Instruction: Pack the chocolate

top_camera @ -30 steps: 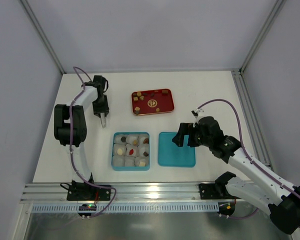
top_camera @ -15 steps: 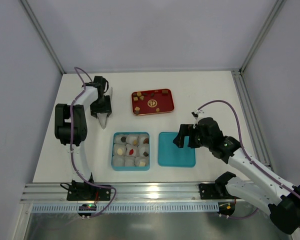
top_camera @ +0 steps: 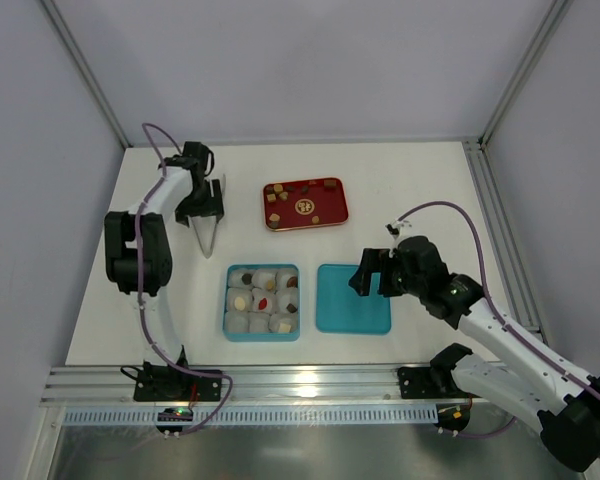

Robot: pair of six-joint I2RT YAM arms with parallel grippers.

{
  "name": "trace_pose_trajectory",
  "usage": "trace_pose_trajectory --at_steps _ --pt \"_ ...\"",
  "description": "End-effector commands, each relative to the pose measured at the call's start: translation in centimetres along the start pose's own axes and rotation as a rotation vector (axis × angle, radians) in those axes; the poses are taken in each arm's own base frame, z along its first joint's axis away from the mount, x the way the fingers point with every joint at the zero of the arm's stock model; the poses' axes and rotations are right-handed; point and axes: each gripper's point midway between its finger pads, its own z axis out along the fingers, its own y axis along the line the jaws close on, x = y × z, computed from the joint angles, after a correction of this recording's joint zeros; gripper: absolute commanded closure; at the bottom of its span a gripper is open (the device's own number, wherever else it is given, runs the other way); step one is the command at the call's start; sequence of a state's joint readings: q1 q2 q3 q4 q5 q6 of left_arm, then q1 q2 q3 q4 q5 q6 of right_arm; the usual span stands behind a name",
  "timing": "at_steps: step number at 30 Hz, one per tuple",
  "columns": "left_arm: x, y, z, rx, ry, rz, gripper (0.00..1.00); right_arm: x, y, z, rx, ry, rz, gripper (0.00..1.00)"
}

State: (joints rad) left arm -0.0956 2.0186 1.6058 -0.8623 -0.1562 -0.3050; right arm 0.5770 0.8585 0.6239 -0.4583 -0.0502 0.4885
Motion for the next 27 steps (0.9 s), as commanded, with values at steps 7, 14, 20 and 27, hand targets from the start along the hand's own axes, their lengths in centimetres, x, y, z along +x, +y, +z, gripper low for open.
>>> trace_pose_trajectory --at_steps 7,14,20,27 --pt "-5.4 -1.0 -12.4 0.144 -0.285 -0.052 0.24 -1.0 -2.1 -0.9 0.120 -0.043 0.015 0.00" --pt "-1.9 -7.4 -19.5 0.321 -0.369 0.049 0.24 0.7 -6.1 1.1 0.206 0.046 0.148 0.02" --pt "6.3 -16.8 -23.7 0.596 -0.354 0.192 0.24 2.6 -9.2 2.3 0.324 0.076 0.240 0.14" --pt "15.4 -22.7 -26.9 0.819 -0.283 0.327 0.24 4.7 -10.5 2.6 0.392 0.098 0.318 0.32"
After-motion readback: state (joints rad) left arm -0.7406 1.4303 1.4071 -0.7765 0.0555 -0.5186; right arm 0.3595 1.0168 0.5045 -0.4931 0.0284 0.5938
